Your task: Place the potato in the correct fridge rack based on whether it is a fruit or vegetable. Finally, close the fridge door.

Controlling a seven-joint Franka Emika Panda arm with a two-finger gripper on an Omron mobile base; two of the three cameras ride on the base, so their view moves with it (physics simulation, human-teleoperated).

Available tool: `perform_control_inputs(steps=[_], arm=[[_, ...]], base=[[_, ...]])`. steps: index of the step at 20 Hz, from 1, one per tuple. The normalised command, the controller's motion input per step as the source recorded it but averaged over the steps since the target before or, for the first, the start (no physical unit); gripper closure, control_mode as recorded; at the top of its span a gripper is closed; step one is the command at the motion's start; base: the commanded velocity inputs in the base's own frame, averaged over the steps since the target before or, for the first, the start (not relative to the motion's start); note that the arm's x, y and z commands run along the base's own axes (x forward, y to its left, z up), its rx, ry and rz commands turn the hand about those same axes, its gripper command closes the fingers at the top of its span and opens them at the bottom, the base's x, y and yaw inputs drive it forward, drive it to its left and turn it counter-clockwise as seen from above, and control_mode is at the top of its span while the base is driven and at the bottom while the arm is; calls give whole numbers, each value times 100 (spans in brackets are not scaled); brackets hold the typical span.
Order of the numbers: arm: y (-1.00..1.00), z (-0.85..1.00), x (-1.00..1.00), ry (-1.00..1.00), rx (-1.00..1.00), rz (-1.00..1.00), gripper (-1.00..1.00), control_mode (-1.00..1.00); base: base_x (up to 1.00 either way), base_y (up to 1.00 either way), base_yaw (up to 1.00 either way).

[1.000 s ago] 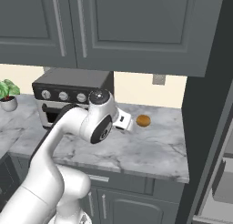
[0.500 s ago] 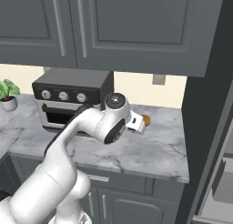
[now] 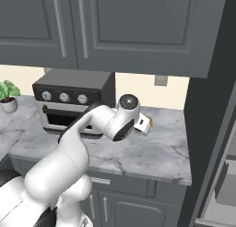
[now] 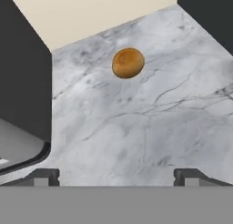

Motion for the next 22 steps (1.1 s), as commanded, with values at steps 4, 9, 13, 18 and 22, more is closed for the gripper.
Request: perform_control_inputs(steps=[4, 9, 13, 18, 22], arm=[[0, -17, 38, 0, 8, -1, -100, -100], [-4, -11, 34, 0, 1, 0, -100, -100], [-14, -10, 33, 0, 2, 0, -100, -100], [-16, -14, 30, 0, 1, 0, -100, -100], [-13, -32, 26, 0, 0, 0, -100, -100]], base=[[0, 0, 0], [0, 0, 0], [0, 0, 0], [0, 0, 0], [0, 0, 0]])
